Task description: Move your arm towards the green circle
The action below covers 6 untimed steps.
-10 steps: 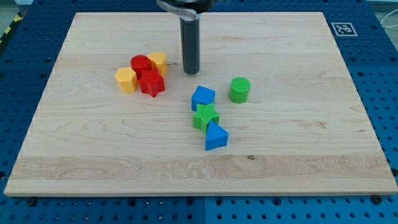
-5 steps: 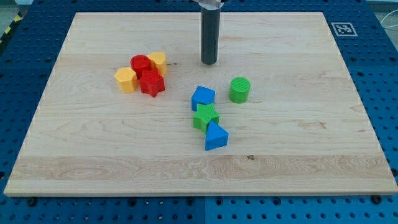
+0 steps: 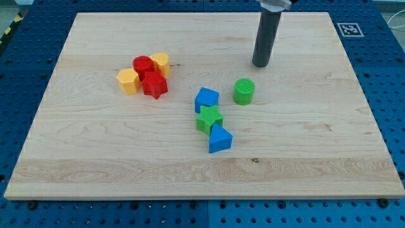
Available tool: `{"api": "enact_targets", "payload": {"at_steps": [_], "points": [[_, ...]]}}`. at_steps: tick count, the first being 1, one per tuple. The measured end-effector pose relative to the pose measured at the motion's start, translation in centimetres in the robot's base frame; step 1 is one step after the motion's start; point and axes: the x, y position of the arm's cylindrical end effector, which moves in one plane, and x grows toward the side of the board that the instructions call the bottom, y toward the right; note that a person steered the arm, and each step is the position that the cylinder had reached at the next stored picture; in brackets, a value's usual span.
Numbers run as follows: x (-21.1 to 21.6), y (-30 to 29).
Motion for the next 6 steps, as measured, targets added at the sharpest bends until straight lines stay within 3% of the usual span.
{"api": "enact_targets", "payload": {"at_steps": [3, 5, 6], "points": [[1.2, 3.5], [8.5, 3.0], [8.5, 3.0]]}}
